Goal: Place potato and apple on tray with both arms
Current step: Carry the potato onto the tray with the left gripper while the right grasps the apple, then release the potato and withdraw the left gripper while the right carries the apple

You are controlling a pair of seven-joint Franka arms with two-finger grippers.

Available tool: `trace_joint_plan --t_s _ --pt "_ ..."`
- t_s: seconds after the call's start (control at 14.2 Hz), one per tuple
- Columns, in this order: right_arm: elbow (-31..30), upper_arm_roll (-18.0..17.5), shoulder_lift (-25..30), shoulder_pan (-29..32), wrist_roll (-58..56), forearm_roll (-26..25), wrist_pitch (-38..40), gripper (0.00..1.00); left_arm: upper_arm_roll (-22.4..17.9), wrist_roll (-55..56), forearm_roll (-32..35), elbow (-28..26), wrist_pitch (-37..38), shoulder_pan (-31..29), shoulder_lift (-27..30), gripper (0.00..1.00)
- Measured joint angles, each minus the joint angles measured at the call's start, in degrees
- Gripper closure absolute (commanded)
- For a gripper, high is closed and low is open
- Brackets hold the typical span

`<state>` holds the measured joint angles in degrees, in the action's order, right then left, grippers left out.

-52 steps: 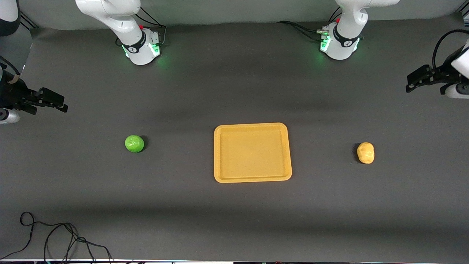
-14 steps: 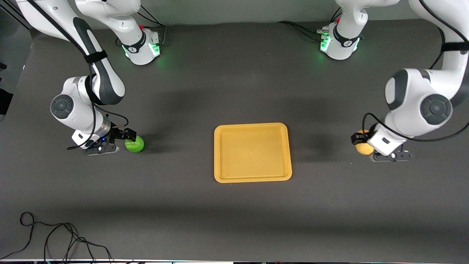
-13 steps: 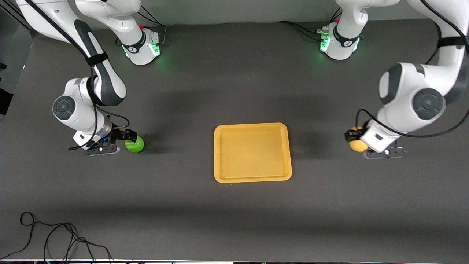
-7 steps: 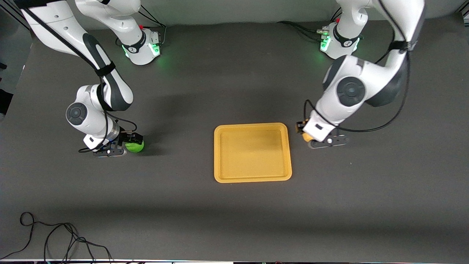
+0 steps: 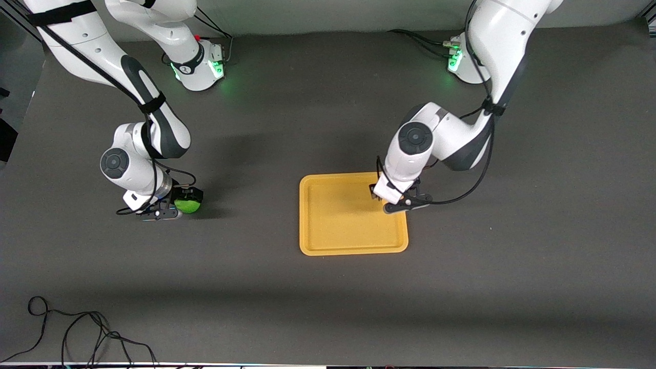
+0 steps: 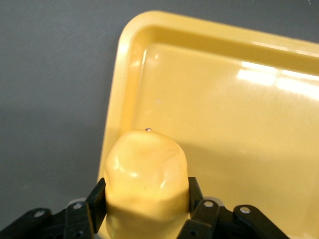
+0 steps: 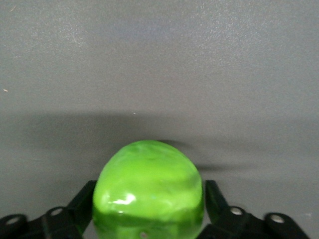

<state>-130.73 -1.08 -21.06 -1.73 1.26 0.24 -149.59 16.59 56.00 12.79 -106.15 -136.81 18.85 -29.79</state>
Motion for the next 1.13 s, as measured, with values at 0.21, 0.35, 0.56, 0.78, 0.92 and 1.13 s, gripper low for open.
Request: trace_joint_plan --t_s 0.21,0.35,0.56,0.78,0.92,1.13 --pt "1.0 0.0 0.4 0.0 0.1 0.0 0.2 0.43 -0.1 1.5 2.7 4.3 -0.2 0.5 -5.7 0.73" --pt "3.2 -0.1 1.8 -0.1 0.2 0.0 4.3 0.48 -0.5 1.5 4.1 5.3 -0.2 0.5 -7.2 0.67" --pt "10.1 -0.2 4.9 -2.2 1.8 0.0 16.8 0.51 -0.7 1.5 5.2 5.8 -0.2 0.5 -8.2 0.02" --pt "16.5 -0.4 5.9 -7.0 7.0 0.0 22.9 0.54 -0.7 1.4 5.8 6.1 -0.1 0.5 -8.3 0.0" --pt "19.6 -0.5 5.5 -10.1 11.1 0.0 24.2 0.56 -0.7 1.4 5.9 6.3 0.0 0.5 -8.3 0.0" --pt "26.4 -0.7 3.2 -15.3 18.5 0.3 28.6 0.58 -0.7 1.2 6.0 7.6 3.2 0.1 -7.6 0.0"
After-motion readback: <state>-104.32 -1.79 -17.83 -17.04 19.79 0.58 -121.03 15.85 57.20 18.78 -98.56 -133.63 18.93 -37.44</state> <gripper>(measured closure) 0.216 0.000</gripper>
